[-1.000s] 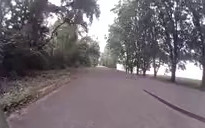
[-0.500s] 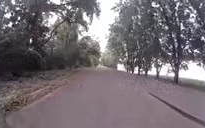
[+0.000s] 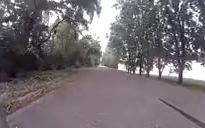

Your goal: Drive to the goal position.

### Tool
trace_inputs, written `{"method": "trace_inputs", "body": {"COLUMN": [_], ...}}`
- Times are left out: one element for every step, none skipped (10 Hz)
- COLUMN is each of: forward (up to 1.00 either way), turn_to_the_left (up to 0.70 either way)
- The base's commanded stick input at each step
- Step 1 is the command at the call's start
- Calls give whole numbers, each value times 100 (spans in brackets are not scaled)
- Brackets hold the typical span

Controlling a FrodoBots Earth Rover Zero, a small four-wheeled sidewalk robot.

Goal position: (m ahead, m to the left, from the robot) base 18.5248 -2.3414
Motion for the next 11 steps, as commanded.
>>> {"method": "trace_inputs", "body": {"forward": [70,70,70,70,70,70,70,70,70,70,70], "turn_to_the_left": [0,0,0,0,0,0,0,0,0,0,0]}}
